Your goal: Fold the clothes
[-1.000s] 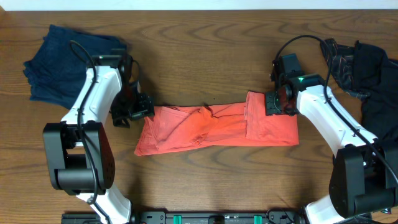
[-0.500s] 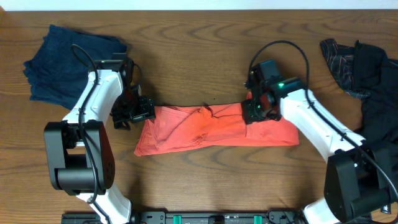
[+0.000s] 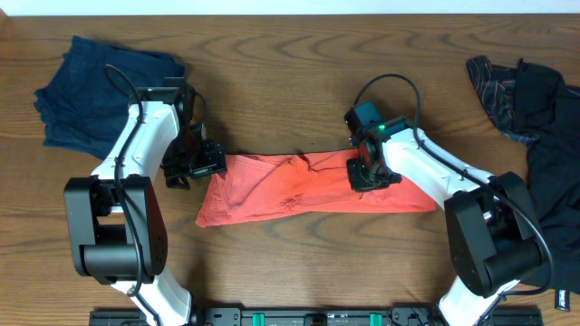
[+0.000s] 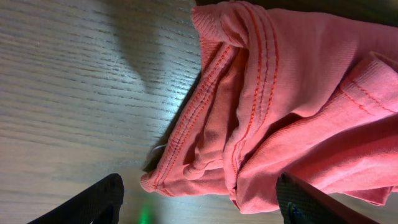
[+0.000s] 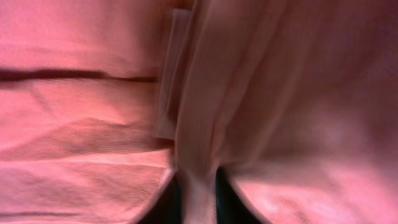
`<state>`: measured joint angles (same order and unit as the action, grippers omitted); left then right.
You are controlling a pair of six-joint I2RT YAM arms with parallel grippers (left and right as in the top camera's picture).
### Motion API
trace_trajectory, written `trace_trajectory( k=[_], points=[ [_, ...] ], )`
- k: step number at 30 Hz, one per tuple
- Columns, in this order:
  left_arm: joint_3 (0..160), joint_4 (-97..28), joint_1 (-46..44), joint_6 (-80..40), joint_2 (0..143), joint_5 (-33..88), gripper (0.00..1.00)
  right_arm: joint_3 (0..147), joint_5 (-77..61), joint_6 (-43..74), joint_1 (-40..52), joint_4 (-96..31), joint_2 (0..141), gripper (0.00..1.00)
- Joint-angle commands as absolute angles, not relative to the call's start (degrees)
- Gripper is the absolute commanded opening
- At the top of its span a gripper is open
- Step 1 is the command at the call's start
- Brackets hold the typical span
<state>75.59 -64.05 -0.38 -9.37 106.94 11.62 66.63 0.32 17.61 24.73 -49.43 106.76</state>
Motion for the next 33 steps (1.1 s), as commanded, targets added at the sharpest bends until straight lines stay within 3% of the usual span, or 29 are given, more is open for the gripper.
trace_trajectory(
  k=[1,6,11,15,21,25,33],
  points=[
    [75.53,-64.16,-0.05,-9.69,106.52,11.27,0.80,67.18,4.32,21.41,25.26,-50.28,106.00,0.01],
    [75.55,-64.18,-0.05,-9.69,106.52,11.27,0.80,67.20,3.70,20.38,25.26,-54.19,103.90,0.01],
    [75.55,-64.16,-0.05,-9.69,106.52,11.27,0.80,67.16,-4.03,12.19,25.74,-55.86,103.90,0.01],
    [75.53,-64.16,-0.05,-9.69,106.52,11.27,0.80,67.16,-5.02,11.38,26.72,-53.56,103.90,0.15],
    [75.55,-64.14,-0.05,-9.72,106.52,11.27,0.80,67.13,-14.06,3.49,27.59,-52.12,103.94,0.21],
    [75.55,-63.92,-0.05,-9.69,106.52,11.29,0.86,67.16,-10.74,5.30,27.73,-52.23,103.81,0.30],
    [75.42,-62.04,-0.08,-8.54,106.63,11.40,0.95,68.23,-0.99,12.23,25.30,-52.21,96.64,0.34]
  ],
)
